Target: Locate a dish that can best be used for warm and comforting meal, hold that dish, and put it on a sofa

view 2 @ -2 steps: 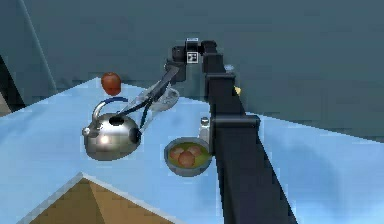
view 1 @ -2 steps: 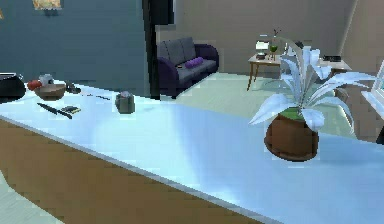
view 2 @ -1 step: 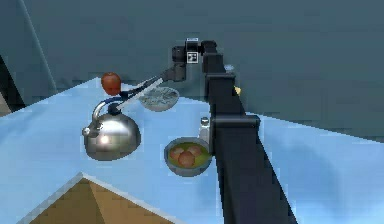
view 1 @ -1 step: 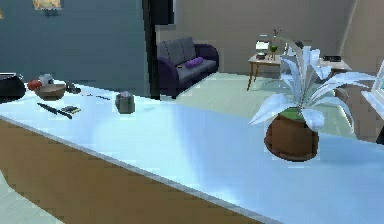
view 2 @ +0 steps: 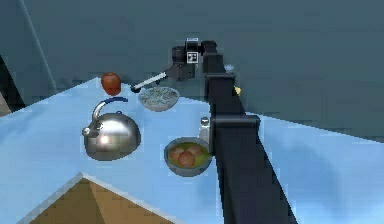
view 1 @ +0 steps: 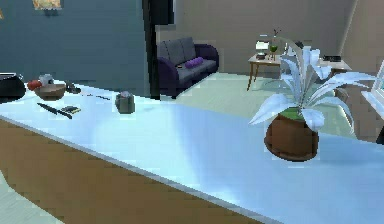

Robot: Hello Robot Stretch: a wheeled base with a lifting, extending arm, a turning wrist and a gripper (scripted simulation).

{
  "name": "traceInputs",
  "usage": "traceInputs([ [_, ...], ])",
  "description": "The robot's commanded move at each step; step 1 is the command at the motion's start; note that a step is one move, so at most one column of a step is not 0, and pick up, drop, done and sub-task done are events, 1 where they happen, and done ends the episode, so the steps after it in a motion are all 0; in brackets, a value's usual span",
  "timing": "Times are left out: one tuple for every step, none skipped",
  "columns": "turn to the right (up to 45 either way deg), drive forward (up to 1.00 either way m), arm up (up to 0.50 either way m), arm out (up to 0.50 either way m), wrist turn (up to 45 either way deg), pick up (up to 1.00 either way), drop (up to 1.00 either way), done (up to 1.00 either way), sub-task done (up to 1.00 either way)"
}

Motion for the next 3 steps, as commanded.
traceInputs([
  [0.0,0.0,0.0,0.0,9.0,0.0,0.0,0.0,0.0],
  [0.0,0.0,-0.1,0.0,0.0,0.0,0.0,0.0,0.0],
  [0.0,0.0,0.0,0.0,0.0,1.0,0.0,0.0,0.0],
])
